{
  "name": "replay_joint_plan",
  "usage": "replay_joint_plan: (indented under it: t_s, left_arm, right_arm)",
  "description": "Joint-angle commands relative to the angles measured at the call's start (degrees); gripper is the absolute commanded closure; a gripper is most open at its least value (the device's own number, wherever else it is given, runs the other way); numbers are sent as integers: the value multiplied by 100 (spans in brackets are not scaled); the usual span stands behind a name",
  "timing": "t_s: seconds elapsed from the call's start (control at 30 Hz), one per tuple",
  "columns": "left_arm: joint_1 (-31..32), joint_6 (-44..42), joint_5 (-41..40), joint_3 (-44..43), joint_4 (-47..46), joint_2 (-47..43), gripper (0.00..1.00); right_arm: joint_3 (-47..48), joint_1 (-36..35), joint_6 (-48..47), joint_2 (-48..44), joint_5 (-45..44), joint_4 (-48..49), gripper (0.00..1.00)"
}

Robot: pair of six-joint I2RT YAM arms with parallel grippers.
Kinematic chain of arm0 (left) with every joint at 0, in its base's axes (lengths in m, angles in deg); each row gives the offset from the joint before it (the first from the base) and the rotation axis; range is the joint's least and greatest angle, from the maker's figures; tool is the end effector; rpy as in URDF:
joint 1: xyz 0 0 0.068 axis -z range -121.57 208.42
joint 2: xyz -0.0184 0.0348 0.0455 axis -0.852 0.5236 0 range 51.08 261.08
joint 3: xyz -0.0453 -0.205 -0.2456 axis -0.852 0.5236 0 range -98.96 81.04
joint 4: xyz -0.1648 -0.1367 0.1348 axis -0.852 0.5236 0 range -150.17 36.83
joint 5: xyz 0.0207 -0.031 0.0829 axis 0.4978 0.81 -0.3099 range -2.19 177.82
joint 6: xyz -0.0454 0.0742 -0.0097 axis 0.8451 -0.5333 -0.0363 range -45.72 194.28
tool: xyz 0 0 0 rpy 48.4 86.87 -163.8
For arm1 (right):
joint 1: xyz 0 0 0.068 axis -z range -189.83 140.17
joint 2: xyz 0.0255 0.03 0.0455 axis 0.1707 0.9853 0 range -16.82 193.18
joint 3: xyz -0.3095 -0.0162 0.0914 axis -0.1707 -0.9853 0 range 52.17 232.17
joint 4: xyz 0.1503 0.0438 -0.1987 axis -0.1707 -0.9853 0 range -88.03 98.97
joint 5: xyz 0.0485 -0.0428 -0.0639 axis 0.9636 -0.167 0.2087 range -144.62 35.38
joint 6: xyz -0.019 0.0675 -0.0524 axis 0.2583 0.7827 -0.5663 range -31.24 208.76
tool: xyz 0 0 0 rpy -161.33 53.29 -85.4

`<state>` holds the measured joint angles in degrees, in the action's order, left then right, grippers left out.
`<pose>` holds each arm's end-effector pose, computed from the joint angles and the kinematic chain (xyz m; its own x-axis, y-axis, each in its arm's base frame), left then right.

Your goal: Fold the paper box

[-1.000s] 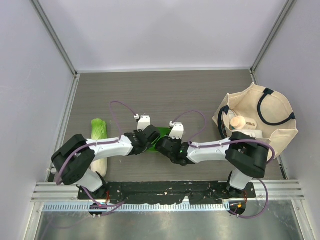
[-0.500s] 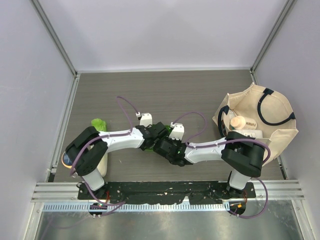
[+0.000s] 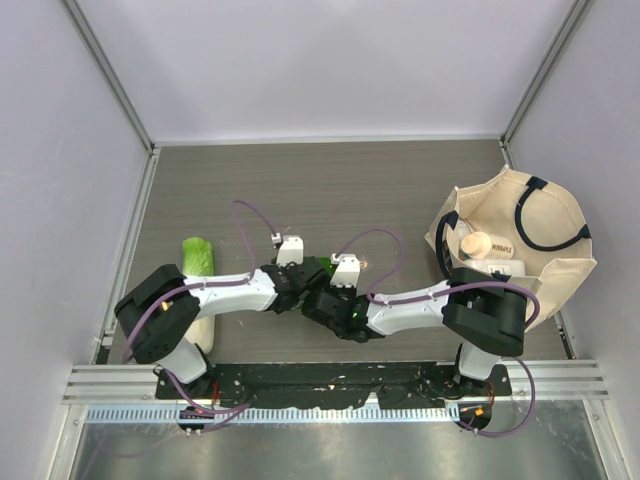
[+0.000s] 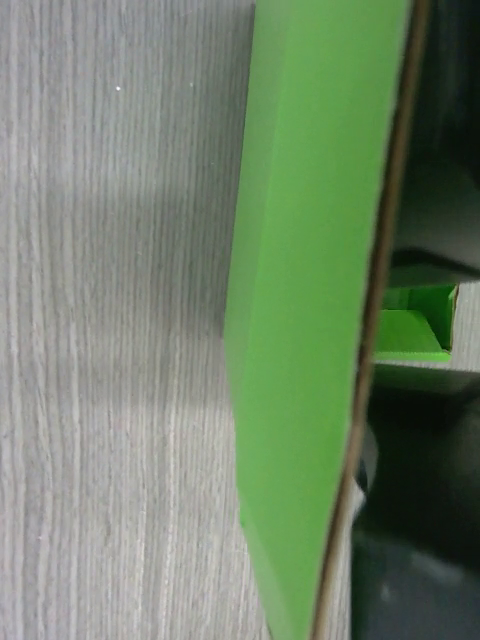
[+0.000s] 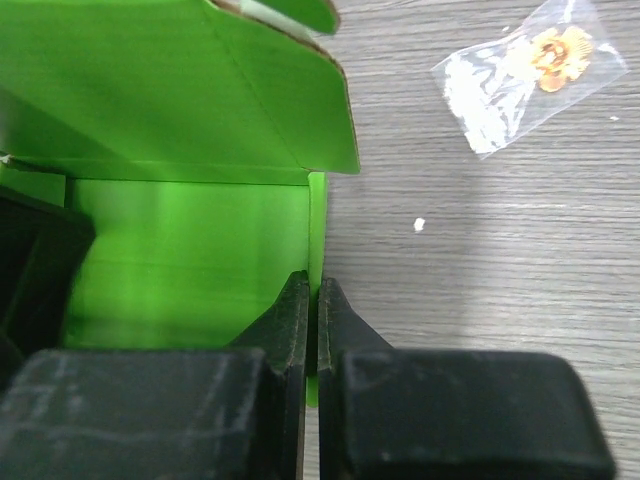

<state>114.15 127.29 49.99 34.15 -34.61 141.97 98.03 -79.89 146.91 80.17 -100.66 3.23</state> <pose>0.1991 -0.2075 0.1816 -0.7426 -0.0309 -0.6690 -0.1016 0.9926 0.0669 0.1627 0.2848 0.1738 -0.5910 0.0999 -0.8005 -0.0310 0.9888 0.1463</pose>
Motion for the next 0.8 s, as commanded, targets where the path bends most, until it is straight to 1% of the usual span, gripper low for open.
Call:
replay_joint_plan:
  t_s: [0.0, 0.03, 0.07, 0.13, 0.17, 0.33, 0.4, 0.43, 0.47, 0.53, 0.57, 0.63, 0.67, 0.77]
  left_arm:
    - [193, 7, 126, 233, 98, -668, 55]
    - [193, -2, 143, 251, 107, -782, 51]
    - [176, -2, 152, 277, 203, -1036, 42]
    - [123, 25, 170, 303, 335, -1275, 35]
    - [105, -1, 187, 365, 396, -1545, 31]
    - [-88, -160, 459, 541, 520, -1987, 27]
    - [-97, -177, 652, 602, 547, -2127, 30]
    - [-123, -177, 906, 646, 520, -2189, 33]
    - [-149, -169, 1065, 768, 442, -2251, 42]
    - [-324, -55, 1268, 909, 397, -2453, 53]
    - [-404, -37, 1530, 1110, 258, -2523, 60]
    - [-640, -11, 1690, 1331, 46, -2794, 60]
    - [-720, 33, 1865, 1541, -207, -2892, 58]
    - [-993, 112, 2103, 1823, -656, -3209, 57]
  right_arm:
    - [151, 72, -269, -233, 122, 521, 96]
    - [168, 72, -365, -233, 122, 521, 94]
    - [177, 72, -418, -224, 122, 521, 93]
    - [212, 72, -549, -216, 122, 530, 90]
    - [230, 80, -585, -207, 122, 530, 90]
    - [274, 107, -691, -189, 174, 539, 89]
    - [265, 89, -691, -198, 201, 539, 89]
    - [282, 107, -700, -189, 227, 539, 89]
    - [291, 107, -726, -181, 236, 539, 89]
    - [274, 107, -752, -163, 262, 539, 89]
    - [274, 107, -761, -163, 262, 547, 89]
    - [239, 98, -761, -172, 289, 539, 89]
    - [221, 107, -761, -180, 306, 704, 89]
    - [203, 116, -796, -189, 341, 732, 89]
